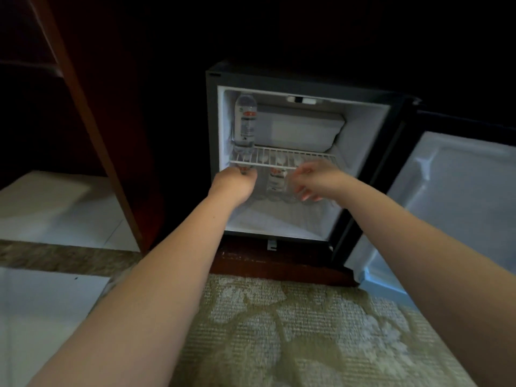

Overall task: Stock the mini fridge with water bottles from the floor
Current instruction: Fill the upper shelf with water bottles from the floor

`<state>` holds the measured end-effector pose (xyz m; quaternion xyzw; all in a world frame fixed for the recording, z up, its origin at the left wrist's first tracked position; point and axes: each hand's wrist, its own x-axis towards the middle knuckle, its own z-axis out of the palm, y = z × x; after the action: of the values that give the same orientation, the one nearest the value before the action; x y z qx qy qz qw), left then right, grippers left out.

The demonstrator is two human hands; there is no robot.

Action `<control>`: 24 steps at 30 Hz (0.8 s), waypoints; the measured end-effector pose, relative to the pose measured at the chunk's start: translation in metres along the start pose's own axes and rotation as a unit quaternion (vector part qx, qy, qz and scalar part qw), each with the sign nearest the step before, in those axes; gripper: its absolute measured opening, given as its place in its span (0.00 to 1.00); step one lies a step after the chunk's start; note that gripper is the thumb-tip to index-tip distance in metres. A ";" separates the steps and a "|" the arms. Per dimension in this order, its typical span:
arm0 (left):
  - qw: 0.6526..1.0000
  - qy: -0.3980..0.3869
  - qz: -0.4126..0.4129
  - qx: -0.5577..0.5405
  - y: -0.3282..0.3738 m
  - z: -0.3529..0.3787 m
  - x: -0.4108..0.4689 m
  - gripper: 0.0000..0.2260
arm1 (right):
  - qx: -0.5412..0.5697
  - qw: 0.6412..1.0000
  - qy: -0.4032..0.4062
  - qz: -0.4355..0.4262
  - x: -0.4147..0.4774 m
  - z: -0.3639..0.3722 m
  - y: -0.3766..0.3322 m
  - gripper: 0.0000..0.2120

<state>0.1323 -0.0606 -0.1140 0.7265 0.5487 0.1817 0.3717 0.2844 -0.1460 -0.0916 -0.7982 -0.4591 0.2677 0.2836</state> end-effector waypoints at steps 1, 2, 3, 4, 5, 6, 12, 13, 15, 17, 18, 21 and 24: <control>1.000 0.005 0.014 0.005 0.002 -0.003 -0.010 0.24 | 0.015 1.000 0.008 0.002 -0.014 -0.005 0.001 0.06; 1.000 0.005 0.027 0.008 0.004 -0.007 -0.022 0.23 | 0.028 0.999 0.019 0.003 -0.028 -0.010 0.002 0.06; 0.999 0.004 0.042 0.013 0.005 -0.010 -0.033 0.21 | 0.037 0.999 0.033 0.005 -0.043 -0.016 0.002 0.06; 0.998 0.004 0.055 0.017 0.007 -0.013 -0.047 0.18 | 0.042 0.998 0.045 0.004 -0.059 -0.022 0.001 0.06; 0.997 0.011 0.069 0.019 0.011 -0.017 -0.060 0.17 | 0.047 0.997 0.058 0.002 -0.074 -0.028 0.000 0.06; 0.996 0.016 0.081 0.020 0.015 -0.020 -0.073 0.16 | 0.053 0.996 0.072 -0.001 -0.089 -0.035 0.000 0.07; 0.991 -0.026 0.132 -0.014 0.043 -0.032 -0.149 0.14 | 0.074 0.990 0.117 0.007 -0.177 -0.075 0.006 0.06; 0.990 -0.034 0.136 -0.018 0.047 -0.031 -0.161 0.14 | 0.075 0.990 0.121 0.007 -0.191 -0.080 0.008 0.07; 0.987 -0.056 0.150 -0.021 0.056 -0.026 -0.184 0.14 | 0.083 0.988 0.128 0.008 -0.217 -0.090 0.013 0.06; 0.983 -0.082 0.164 -0.016 0.066 -0.016 -0.206 0.14 | 0.087 0.987 0.132 0.011 -0.242 -0.098 0.020 0.03; 0.981 -0.093 0.172 -0.011 0.072 -0.010 -0.217 0.15 | 0.089 0.986 0.137 0.012 -0.254 -0.102 0.024 0.03; 0.972 -0.128 0.198 0.011 0.091 0.013 -0.246 0.16 | 0.103 0.981 0.162 0.022 -0.291 -0.114 0.044 0.06; 0.958 -0.166 0.229 0.057 0.108 0.045 -0.277 0.14 | 0.106 0.975 0.189 0.052 -0.325 -0.119 0.074 0.10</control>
<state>0.1424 -0.3478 -0.0238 0.8724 0.3078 0.1077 0.3641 0.2676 -0.4894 -0.0064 -0.8226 -0.3239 0.1738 0.4338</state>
